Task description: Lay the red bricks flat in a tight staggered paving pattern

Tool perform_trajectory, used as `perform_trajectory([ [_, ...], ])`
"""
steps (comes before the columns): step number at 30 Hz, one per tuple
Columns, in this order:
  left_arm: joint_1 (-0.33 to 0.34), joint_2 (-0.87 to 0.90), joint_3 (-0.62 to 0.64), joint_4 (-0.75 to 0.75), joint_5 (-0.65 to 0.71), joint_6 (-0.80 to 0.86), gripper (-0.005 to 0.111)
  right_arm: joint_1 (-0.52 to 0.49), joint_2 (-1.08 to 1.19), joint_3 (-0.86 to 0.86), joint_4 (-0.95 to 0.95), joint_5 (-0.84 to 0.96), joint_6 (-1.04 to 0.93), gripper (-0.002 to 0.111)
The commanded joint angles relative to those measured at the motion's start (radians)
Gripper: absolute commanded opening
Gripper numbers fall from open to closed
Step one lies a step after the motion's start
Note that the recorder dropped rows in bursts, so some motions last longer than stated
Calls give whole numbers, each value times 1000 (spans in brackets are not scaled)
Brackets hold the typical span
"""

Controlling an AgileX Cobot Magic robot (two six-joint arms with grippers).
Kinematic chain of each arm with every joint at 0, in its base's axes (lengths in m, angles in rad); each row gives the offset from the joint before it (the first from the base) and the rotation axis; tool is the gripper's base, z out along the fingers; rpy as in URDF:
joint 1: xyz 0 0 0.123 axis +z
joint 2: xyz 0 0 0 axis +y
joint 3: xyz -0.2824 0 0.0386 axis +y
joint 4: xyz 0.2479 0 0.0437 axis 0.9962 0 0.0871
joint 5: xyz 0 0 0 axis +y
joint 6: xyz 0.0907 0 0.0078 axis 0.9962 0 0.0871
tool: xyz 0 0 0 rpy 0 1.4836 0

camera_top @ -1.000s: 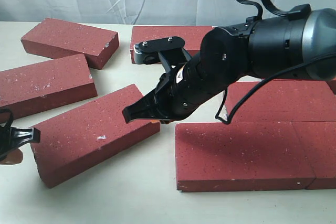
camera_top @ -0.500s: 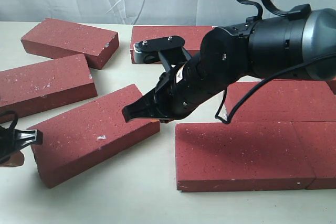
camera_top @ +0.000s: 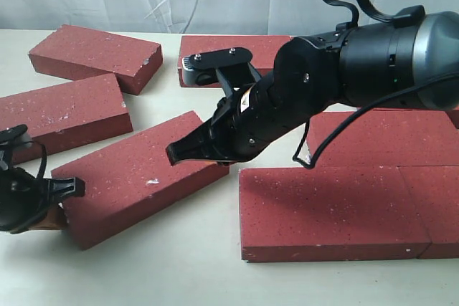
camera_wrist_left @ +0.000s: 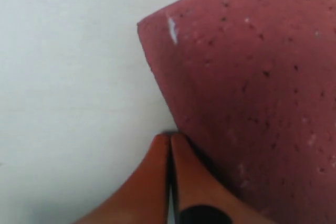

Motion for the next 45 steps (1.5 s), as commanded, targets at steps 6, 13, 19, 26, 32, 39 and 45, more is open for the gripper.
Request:
perform_trajectory([
  [6,-1,90,-3,-439,29,436,0,-5,-10,3,-8,-25,0,-1],
  [13,-1,154,-9,-737,80,726,0,-5,11,3,-8,-28,0,-1],
  [19,-1,197,-74,-741,173,761,0,-5,39,3,-8,-22,0,-1],
  [26,-1,262,-144,-765,210,764,0,-5,39,3,-8,59,5,-1],
  [32,-1,324,-172,-761,273,764,0,-5,39,3,-33,67,20,-1],
  [39,-7,337,-172,-776,292,764,0,-5,39,3,-344,36,318,-1],
  [45,-94,337,-211,-809,250,778,0,-5,39,3,-521,32,509,-1],
])
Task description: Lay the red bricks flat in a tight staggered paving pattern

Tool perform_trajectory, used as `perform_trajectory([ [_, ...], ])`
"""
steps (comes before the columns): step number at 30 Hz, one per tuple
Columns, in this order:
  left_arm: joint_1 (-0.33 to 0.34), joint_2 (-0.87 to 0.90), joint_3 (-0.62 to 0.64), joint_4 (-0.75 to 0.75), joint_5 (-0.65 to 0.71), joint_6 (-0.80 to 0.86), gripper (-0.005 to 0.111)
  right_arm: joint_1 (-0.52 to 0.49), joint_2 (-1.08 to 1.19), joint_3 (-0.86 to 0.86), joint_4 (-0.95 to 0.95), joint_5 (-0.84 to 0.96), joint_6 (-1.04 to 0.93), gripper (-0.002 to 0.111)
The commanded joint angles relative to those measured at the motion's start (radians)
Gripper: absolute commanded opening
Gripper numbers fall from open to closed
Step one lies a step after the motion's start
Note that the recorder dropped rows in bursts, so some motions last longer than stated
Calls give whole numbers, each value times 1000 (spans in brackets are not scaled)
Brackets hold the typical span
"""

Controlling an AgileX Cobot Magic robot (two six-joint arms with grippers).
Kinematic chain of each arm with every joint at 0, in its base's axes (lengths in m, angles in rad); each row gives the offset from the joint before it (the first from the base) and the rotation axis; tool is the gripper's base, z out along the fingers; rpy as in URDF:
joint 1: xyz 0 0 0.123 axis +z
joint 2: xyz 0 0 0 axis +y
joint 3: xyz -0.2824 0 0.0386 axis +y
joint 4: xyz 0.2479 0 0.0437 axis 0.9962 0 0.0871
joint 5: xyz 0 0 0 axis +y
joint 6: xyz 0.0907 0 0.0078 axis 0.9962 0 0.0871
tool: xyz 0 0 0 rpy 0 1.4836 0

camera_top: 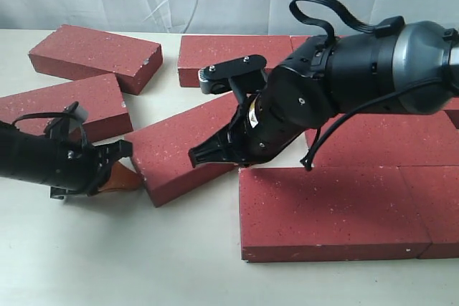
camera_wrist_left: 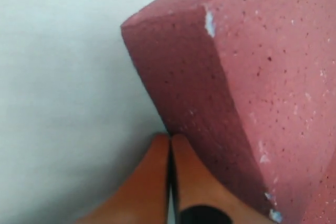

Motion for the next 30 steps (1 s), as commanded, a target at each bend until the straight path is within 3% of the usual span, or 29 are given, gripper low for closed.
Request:
perform_trajectory([
  [1,-69,6,-41,-35,-20,10,0,-5,0,1,-137,-10,163,-1],
  [10,-114,6,-87,-115,-105,10,0,-5,0,1,-520,137,592,-1],
  [19,-114,6,-87,-121,-112,10,0,-5,115,1,-588,150,672,-1],
  [25,-114,6,-98,-121,-112,10,0,-5,175,1,-651,35,775,-1],
  [30,-114,6,-139,-121,-112,10,0,-5,233,-1,-823,2,964,-1],
])
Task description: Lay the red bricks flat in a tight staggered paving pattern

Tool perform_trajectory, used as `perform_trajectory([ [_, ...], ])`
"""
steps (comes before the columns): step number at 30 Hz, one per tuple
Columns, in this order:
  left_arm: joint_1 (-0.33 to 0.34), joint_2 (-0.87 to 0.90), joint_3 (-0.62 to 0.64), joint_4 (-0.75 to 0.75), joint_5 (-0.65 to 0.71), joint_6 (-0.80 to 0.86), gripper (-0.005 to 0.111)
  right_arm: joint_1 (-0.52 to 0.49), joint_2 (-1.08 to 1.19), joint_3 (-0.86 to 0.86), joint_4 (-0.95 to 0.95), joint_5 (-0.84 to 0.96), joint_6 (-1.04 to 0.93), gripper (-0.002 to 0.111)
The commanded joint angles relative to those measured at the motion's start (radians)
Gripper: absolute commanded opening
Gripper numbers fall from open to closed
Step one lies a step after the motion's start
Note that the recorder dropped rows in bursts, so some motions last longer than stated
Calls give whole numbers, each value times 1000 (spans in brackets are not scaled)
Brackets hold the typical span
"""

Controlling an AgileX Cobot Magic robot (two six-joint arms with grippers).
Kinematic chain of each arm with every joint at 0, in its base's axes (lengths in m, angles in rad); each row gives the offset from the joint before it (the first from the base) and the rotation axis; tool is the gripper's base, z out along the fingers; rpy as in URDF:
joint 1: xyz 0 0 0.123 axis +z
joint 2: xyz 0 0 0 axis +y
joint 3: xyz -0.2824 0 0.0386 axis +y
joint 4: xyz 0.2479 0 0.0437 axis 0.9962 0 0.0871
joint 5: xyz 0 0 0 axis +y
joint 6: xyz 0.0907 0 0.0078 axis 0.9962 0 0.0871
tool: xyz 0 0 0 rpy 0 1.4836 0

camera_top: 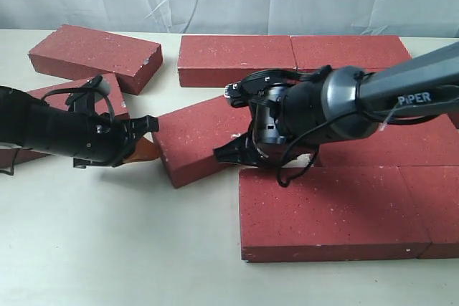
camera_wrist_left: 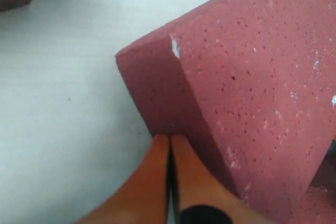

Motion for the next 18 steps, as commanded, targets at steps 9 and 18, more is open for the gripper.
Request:
perform_trajectory([
  [9,-2,1,-41,-13,-25,0,0,-5,23,-1,-385,47,384,-1],
  [18,-2,1,-41,-13,-25,-2,0,-5,23,-1,-428,82,398,-1],
])
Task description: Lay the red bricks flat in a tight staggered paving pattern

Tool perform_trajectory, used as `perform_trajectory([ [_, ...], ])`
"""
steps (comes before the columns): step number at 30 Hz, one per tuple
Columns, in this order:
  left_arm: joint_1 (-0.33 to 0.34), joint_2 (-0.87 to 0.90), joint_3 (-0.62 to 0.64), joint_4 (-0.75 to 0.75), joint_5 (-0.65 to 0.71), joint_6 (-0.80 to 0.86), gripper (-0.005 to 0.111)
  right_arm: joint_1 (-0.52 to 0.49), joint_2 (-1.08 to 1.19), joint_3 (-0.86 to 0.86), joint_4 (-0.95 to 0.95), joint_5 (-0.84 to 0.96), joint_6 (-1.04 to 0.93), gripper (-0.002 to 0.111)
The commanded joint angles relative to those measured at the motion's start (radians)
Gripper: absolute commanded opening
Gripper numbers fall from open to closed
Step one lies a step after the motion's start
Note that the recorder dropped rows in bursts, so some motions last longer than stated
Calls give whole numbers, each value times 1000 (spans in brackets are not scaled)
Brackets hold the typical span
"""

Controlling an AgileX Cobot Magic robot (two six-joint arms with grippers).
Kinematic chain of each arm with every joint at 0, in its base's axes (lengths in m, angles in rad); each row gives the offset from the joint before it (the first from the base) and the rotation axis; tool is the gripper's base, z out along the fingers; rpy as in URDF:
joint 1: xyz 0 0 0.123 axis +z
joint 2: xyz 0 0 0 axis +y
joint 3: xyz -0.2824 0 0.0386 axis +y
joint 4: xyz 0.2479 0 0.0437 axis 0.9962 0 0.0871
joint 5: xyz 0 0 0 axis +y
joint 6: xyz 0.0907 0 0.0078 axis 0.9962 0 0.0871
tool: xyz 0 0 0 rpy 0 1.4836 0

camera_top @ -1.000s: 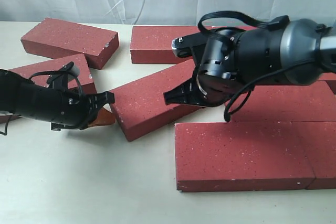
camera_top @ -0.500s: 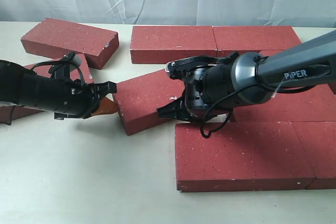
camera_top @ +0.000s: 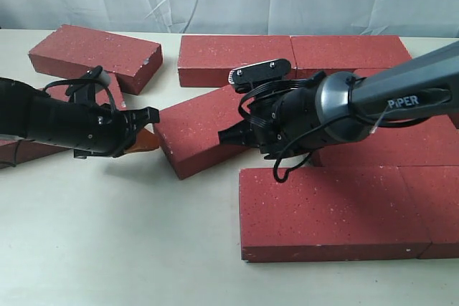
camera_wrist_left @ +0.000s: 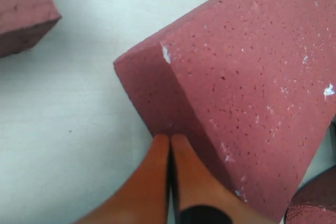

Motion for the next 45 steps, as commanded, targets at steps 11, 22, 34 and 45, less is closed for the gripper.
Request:
perform_trajectory([
  [11,-2,1,-4,51,41,-84,0,-5,-217,-1,155,97,-171,-1],
  [22,-122,-4,-4,322,-113,-355,0,-52,-356,-1,488,38,-709,-1],
  [34,-345,-90,-4,928,-344,-898,0,-263,-358,1,1183,31,-1374,-1],
  [45,-342,-92,-70,1617,-222,-1448,0,-263,-358,1,1242,15,-1425,-1],
])
